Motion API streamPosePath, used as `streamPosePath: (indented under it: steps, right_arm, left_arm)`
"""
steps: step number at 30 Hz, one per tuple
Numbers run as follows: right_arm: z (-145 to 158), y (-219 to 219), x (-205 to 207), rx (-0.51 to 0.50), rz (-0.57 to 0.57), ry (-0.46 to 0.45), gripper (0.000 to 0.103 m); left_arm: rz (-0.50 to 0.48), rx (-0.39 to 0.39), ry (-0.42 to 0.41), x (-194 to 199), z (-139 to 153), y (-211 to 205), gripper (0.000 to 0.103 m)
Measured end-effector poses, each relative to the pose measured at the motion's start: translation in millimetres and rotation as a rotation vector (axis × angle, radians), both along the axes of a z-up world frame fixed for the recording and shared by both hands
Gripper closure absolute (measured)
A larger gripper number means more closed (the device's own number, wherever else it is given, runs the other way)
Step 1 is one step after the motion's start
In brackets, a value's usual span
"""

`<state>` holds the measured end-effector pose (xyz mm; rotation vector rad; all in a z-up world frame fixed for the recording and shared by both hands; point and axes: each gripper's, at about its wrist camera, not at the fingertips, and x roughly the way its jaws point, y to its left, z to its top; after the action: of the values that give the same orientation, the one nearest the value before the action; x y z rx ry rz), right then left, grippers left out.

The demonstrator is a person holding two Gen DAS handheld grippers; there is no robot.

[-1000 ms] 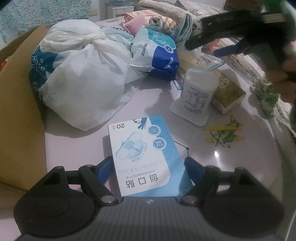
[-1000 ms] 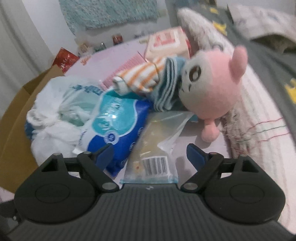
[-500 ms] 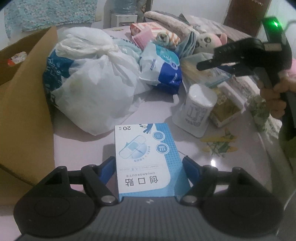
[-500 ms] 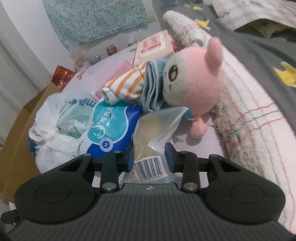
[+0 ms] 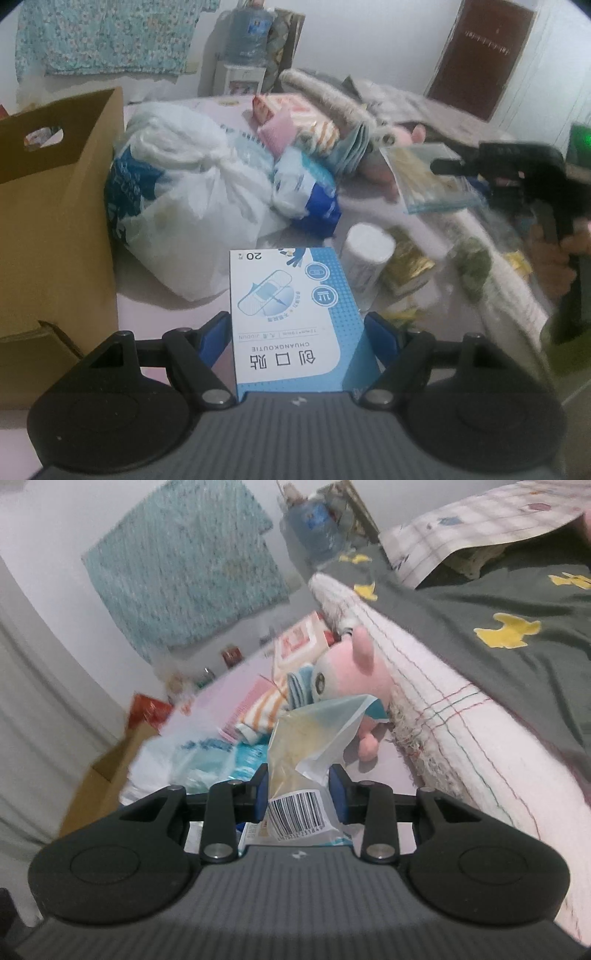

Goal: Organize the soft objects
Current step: 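Grasp the clear barcode bag with the right tool while the left tool approaches the bandage box, then grasp the blue bandage box with the left tool while the right tool holds the clear bag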

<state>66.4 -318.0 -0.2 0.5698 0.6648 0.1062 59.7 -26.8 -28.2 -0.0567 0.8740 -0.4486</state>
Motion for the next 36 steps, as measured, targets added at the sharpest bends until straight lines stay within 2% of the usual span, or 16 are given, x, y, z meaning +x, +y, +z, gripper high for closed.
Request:
streamPosePath:
  steps: [6, 14, 21, 24, 27, 32, 36]
  right_arm:
    - [12, 11, -33, 0.091, 0.01, -0.075, 0.071]
    - [44, 55, -45, 0.126, 0.133, -0.159, 0.071]
    - [72, 105, -29, 0.148, 0.274, -0.202, 0.071]
    - [83, 131, -18, 0.159, 0.329, -0.208, 0.071]
    - [91, 157, -4, 0.163, 0.38, -0.209, 0.071]
    - [100, 197, 16, 0.151, 0.443, -0.193, 0.071]
    - [102, 197, 16, 0.159, 0.439, -0.191, 0.071]
  left_arm:
    - [-0.003, -0.075, -0.024, -4, 19, 6, 0.024]
    - [0.03, -0.156, -0.094, -17, 59, 27, 0.024]
    - [0.101, -0.196, -0.164, -21, 92, 57, 0.024]
    - [0.149, -0.196, -0.192, -19, 105, 74, 0.029]
    - [0.199, -0.209, -0.209, -16, 116, 94, 0.029]
    - [0.287, -0.202, -0.19, -6, 118, 121, 0.029]
    - [0.319, -0.193, -0.152, -7, 109, 136, 0.029]
